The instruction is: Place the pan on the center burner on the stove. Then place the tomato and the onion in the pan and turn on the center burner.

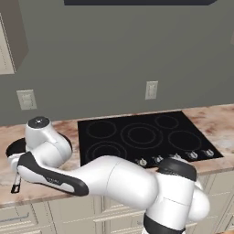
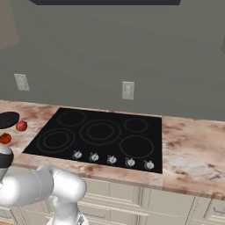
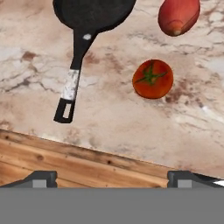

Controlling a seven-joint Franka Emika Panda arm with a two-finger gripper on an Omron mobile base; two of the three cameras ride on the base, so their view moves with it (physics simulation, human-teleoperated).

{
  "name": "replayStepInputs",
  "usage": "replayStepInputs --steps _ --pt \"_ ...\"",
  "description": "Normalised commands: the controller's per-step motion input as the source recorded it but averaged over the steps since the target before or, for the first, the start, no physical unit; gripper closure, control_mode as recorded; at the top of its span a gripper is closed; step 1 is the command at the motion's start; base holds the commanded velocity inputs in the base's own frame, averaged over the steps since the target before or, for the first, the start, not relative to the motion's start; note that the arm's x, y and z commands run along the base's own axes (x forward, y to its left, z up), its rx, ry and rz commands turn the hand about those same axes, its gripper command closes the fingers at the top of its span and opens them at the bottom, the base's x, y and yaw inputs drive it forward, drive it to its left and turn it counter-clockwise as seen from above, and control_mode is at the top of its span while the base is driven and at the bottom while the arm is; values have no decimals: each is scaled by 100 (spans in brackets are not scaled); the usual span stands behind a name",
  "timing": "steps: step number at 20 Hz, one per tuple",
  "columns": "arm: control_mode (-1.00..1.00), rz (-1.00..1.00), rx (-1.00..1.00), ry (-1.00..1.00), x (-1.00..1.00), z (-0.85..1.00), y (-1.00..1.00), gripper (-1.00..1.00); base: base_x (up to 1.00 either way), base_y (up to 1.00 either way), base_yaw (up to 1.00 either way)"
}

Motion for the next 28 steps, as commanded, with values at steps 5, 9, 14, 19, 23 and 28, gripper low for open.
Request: replayStepInputs --steps 5,9,14,19,23,28 --pt "-100 0 0 3 28 -9 10 -100 0 0 0" --pt "-100 0 0 4 24 -15 18 -100 0 0 0" --pt "-100 0 0 4 24 -19 23 -100 0 0 0" --pt "-100 0 0 4 25 -21 25 -100 0 0 0" --pt "-100 0 -1 5 20 -24 28 -100 0 0 0" --pt "-100 0 -2 4 16 -25 26 -100 0 0 0"
